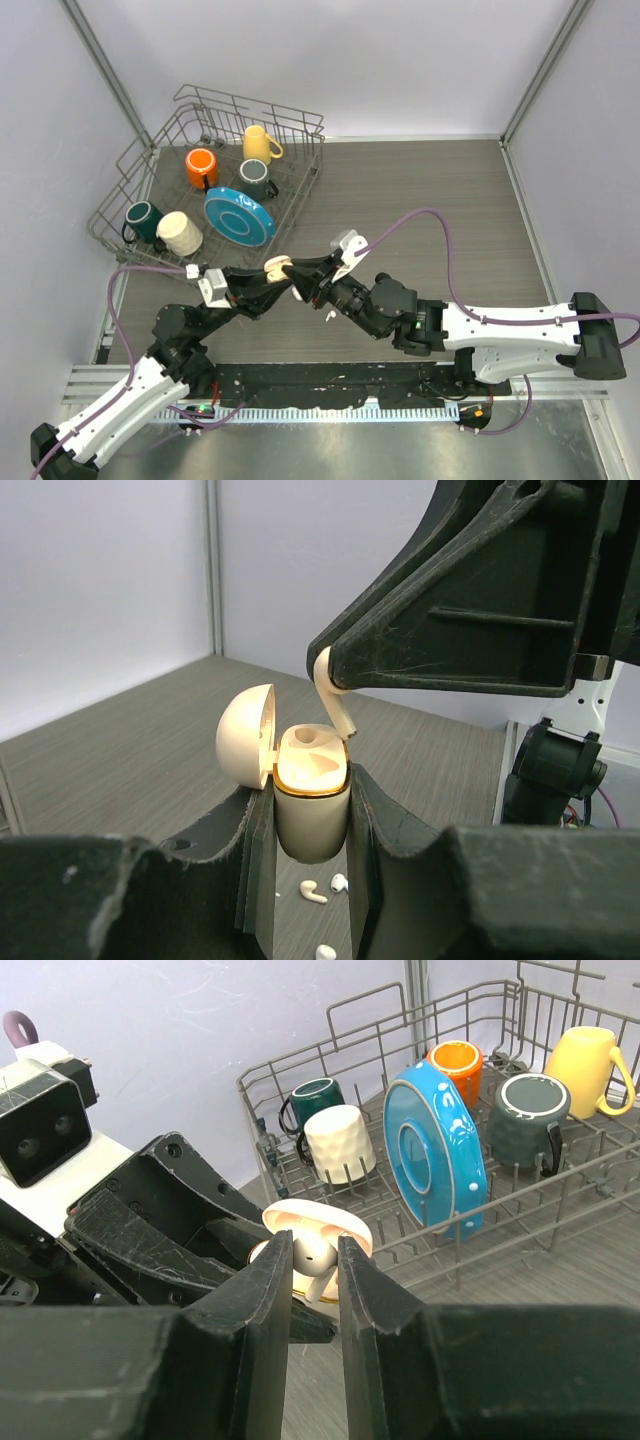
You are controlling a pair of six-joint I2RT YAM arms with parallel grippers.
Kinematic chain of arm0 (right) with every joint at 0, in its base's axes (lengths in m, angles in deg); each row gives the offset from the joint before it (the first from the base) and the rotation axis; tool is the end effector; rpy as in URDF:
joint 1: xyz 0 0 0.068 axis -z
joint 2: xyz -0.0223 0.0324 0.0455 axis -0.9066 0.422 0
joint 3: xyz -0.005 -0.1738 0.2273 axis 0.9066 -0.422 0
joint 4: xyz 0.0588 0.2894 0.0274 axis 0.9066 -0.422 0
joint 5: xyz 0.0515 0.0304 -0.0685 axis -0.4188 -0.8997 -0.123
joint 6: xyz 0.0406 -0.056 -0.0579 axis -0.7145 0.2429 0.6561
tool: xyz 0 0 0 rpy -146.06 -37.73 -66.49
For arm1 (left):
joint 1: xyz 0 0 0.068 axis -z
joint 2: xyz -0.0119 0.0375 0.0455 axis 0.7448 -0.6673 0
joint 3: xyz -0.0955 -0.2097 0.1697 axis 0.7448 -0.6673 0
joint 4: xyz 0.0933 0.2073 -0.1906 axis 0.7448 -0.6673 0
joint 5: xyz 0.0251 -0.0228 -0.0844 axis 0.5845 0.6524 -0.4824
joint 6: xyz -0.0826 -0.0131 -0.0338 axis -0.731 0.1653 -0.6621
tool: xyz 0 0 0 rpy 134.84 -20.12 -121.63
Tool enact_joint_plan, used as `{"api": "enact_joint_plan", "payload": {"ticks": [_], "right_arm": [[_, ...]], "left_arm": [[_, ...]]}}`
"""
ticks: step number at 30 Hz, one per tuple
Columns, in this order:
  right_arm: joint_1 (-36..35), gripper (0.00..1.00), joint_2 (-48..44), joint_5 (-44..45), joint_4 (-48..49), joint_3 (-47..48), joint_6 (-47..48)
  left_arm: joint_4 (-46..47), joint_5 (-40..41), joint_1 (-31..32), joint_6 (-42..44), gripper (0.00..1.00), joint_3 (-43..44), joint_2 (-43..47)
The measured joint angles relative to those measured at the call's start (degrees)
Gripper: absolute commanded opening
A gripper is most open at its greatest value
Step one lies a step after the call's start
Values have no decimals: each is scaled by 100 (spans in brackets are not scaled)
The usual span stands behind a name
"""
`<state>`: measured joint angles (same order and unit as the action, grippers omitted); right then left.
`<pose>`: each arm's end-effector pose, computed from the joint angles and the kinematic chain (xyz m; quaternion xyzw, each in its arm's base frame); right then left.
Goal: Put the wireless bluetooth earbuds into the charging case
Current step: Place the earbud in the charging case.
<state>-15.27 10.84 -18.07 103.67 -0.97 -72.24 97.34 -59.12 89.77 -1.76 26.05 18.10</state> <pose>0.0966 0.3227 0.3571 -0.2046 0.6255 0.3916 0.6430 0.1219 -0.1420 0.2786 0.2565 0.5013 -0.4641 0.6838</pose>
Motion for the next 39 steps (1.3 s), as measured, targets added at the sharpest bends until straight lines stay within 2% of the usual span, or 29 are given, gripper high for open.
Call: {"api": "enact_joint_plan", "payload": {"ticks": [39], "right_arm": [[-22,1,210,249,-61,63,811]], "left_arm": [[-212,17,4,4,0,13,98]]}}
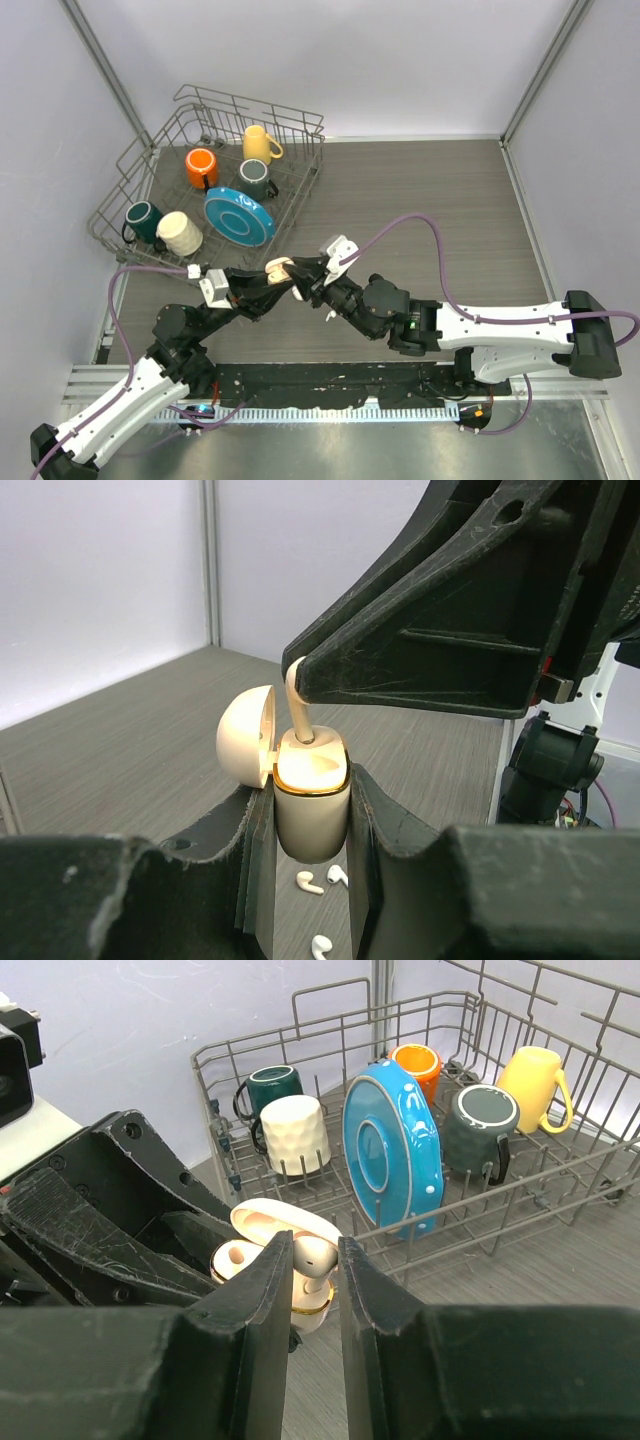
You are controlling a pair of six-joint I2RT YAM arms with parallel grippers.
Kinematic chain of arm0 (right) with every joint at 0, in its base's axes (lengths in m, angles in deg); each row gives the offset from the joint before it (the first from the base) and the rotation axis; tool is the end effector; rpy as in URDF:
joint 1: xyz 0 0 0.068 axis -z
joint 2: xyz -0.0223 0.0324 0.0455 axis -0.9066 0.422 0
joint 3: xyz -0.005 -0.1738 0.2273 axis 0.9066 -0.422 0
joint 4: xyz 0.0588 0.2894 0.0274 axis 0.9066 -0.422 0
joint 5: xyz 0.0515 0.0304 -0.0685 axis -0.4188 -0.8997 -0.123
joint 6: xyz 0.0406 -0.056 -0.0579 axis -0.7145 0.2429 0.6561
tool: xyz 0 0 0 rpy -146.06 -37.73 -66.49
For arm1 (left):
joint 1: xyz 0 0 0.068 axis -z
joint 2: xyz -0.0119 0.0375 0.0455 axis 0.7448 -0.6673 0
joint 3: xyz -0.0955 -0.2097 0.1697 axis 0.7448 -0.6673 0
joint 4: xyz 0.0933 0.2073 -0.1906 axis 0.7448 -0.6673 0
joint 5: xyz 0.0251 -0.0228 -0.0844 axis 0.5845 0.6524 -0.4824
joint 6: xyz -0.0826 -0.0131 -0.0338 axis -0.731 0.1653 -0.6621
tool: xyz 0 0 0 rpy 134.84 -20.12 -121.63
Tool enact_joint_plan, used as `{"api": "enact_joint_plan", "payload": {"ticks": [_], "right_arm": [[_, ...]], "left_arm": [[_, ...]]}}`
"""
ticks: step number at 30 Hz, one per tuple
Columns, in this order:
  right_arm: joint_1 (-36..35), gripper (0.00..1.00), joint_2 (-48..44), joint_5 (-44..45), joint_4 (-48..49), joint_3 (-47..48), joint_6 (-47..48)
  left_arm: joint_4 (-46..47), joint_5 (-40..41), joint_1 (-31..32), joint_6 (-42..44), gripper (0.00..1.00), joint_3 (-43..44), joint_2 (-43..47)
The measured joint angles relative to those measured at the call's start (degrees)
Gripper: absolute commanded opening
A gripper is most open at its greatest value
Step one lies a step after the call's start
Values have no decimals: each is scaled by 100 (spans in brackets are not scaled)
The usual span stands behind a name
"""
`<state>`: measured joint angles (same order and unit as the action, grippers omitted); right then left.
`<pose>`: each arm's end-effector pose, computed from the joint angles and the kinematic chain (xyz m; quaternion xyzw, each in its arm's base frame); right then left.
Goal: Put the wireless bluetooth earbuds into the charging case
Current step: Place the earbud in the charging case.
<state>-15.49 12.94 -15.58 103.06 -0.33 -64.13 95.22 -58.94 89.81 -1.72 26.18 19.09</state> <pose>0.0995 0.3298 0.3484 -0.2458 0.6241 0.3229 0.6677 0.1213 -0.1414 0.2773 0.2565 0.5087 -0.4622 0.6796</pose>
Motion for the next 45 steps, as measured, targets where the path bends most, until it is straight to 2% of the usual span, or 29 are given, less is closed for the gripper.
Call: {"api": "enact_joint_plan", "payload": {"ticks": [23,25,31,37,41,45], "right_arm": [[-24,1,-70,-168,-190,-72,229],[-24,4,-46,-175,-219,-63,221],[-22,23,46,-221,-503,98,133],[-2,66,116,-334,-874,398,-284],[-31,77,116,-450,-896,463,-680],[-22,78,103,-330,-1058,662,-1080]], "left_arm": [[28,66,22,11,0,0,-116],[26,68,22,11,0,0,-114],[17,101,22,13,0,0,-79],[46,138,22,15,0,0,-63],[52,160,22,15,0,0,-13],[44,181,22,17,0,0,57]]}}
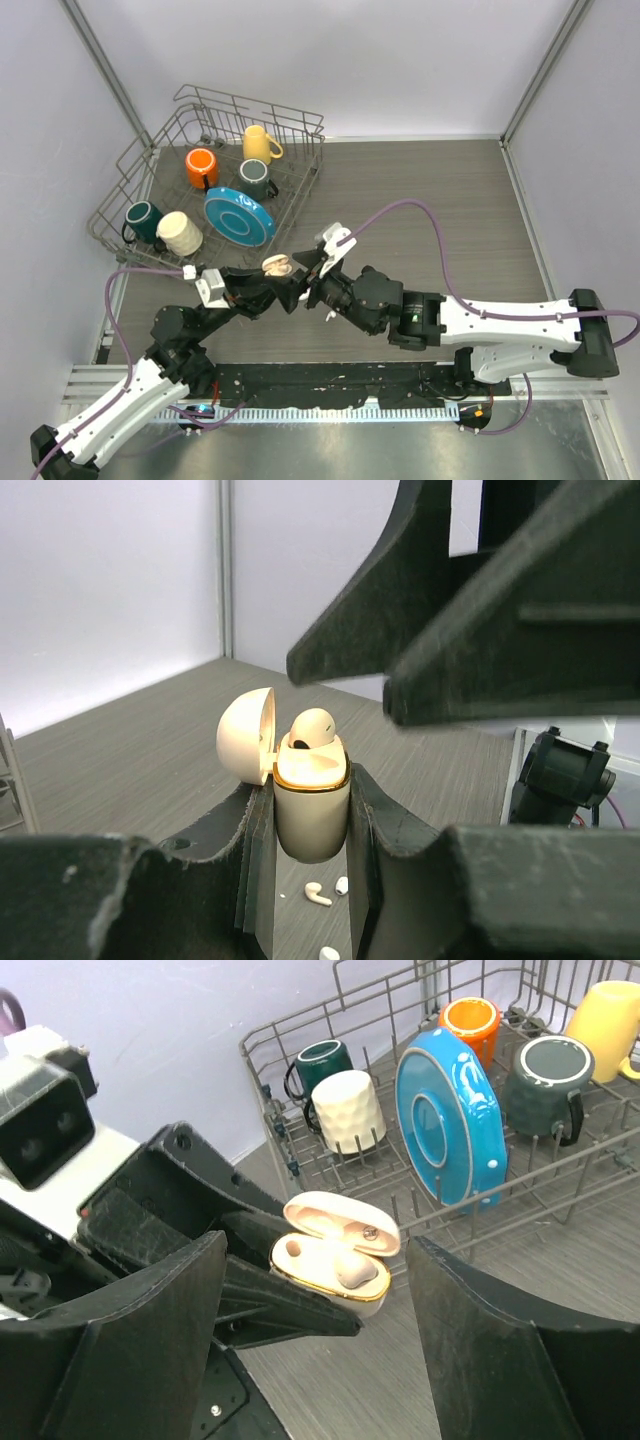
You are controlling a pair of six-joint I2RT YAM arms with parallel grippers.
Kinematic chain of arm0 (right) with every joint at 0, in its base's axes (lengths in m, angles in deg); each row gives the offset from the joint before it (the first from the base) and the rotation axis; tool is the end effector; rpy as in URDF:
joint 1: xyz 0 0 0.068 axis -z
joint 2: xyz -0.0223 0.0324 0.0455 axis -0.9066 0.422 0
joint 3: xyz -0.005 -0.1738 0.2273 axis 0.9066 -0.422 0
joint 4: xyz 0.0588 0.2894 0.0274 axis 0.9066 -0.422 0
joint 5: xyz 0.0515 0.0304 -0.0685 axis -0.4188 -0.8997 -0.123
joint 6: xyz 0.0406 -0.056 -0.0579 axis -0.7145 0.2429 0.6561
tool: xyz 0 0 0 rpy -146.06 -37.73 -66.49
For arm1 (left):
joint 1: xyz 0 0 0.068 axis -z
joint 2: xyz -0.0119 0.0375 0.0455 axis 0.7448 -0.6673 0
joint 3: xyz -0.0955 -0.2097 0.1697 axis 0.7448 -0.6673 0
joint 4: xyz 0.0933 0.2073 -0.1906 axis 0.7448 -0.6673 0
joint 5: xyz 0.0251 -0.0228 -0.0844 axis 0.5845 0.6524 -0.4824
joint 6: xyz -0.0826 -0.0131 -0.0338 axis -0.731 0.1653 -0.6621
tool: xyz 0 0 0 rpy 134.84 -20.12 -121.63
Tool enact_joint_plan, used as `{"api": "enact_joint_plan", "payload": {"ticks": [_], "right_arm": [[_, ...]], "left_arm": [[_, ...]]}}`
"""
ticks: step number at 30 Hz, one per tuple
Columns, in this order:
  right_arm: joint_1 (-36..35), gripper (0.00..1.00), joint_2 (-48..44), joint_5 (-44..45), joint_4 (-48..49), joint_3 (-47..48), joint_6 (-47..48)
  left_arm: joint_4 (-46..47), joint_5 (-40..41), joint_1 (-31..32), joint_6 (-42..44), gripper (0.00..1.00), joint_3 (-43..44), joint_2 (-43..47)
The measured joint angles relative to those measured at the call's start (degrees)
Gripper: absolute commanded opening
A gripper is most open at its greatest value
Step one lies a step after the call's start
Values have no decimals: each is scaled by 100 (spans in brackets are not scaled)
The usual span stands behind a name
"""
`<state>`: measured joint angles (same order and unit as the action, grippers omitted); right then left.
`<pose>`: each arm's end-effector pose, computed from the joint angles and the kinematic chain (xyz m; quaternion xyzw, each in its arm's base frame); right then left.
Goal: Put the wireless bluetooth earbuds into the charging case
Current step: Place the earbud in the charging case.
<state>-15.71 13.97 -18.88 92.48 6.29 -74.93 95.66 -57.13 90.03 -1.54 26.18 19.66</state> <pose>0.0960 0.3411 0.3661 -0.2310 0.6576 0.3762 0.6105 0.1214 -0.1391 0.2803 0.2450 0.5050 -0.4570 0.6900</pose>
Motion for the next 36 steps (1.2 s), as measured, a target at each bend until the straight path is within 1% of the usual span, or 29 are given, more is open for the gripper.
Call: {"api": "enact_joint_plan", "payload": {"ticks": [3,4,6,9,11,14,18,21,27,36], "right_arm": [[168,79,-72,94,-483,398,-391],[326,79,-120,35,-656,542,-570],[752,80,-310,-188,-918,723,-979],[1427,80,-667,-680,-1198,741,-1617],[1720,80,-813,-1025,-1362,719,-2024],[1825,81,-837,-1648,-1528,640,-2476],[1825,81,-623,-2562,-1606,398,-3018],[1825,81,-461,-2959,-1617,177,-3327],[1869,81,-358,-3224,-1655,35,-3689],[2094,81,-234,-3512,-1298,-57,-4046]], "left_arm": [[-2,22,0,2,0,0,74],[-2,24,0,0,0,0,96],[-2,31,0,2,0,0,136],[-7,44,0,2,0,0,157],[-9,52,0,2,0,0,168],[-7,66,0,4,0,0,177],[-4,66,0,7,0,0,175],[-2,66,0,7,0,0,175],[0,61,0,7,0,2,164],[0,26,0,7,0,52,105]]}}
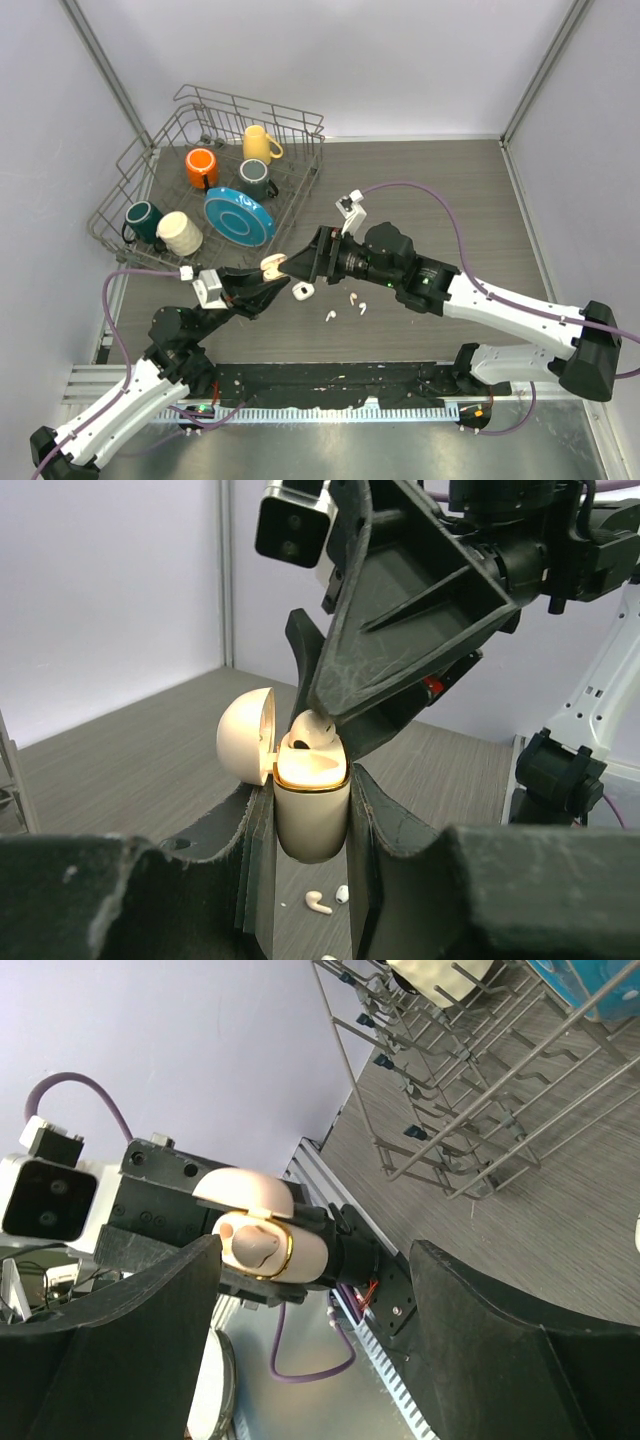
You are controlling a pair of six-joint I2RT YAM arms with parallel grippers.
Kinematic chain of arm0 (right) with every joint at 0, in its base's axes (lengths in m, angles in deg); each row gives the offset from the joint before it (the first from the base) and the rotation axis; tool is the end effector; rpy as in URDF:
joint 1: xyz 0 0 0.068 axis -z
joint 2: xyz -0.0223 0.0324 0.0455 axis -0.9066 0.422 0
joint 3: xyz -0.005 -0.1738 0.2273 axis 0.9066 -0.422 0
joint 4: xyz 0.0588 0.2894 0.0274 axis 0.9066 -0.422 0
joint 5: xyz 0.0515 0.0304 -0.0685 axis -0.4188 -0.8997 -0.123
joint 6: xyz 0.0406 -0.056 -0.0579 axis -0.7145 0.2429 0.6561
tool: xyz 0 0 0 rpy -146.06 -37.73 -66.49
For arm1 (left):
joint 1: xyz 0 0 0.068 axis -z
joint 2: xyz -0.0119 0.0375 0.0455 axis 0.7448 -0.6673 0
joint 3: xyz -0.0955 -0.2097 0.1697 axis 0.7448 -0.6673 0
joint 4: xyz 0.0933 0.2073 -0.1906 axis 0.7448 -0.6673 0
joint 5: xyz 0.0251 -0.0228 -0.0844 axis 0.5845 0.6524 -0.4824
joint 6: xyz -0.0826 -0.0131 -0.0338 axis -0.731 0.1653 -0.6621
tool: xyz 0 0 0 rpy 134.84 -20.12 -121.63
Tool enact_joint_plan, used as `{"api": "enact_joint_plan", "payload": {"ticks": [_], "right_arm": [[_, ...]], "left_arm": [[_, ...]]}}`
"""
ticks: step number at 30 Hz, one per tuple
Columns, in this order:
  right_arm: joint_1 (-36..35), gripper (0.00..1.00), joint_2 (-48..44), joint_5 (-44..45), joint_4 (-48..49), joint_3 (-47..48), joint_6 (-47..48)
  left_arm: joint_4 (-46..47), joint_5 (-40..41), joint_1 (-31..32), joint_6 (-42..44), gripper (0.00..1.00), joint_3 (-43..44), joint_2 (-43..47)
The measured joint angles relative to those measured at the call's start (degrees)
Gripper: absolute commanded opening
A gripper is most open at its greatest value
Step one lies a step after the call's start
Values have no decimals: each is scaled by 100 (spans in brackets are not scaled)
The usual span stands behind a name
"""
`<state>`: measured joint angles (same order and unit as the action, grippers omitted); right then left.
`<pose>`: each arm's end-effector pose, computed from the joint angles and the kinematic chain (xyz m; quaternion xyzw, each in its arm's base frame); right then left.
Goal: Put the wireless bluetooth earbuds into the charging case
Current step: Place the earbud in the charging case.
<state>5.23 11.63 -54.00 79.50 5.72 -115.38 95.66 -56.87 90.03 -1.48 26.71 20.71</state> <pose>0.1694 0.3065 0.3409 -0.0834 0.7575 0.5548 0.3337 0.1188 -0.1363 0.2872 0.2418 0.4941 -0.4577 0.6985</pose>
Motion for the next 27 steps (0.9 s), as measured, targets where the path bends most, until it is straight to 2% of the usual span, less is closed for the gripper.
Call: {"api": "enact_joint_plan", "payload": {"ticks": [4,11,18,27], "right_arm": [[74,79,181,-136,50,-4,-170],[83,61,393,-433,260,-9,-409],[118,58,549,-802,544,-15,-621],[192,29,621,-1086,925,-107,-855]], "left_arm": [[4,-17,0,0,0,0,-48],[-7,-37,0,0,0,0,-144],[-11,-55,0,-2,0,0,-153],[33,-57,0,13,0,0,-153]]}}
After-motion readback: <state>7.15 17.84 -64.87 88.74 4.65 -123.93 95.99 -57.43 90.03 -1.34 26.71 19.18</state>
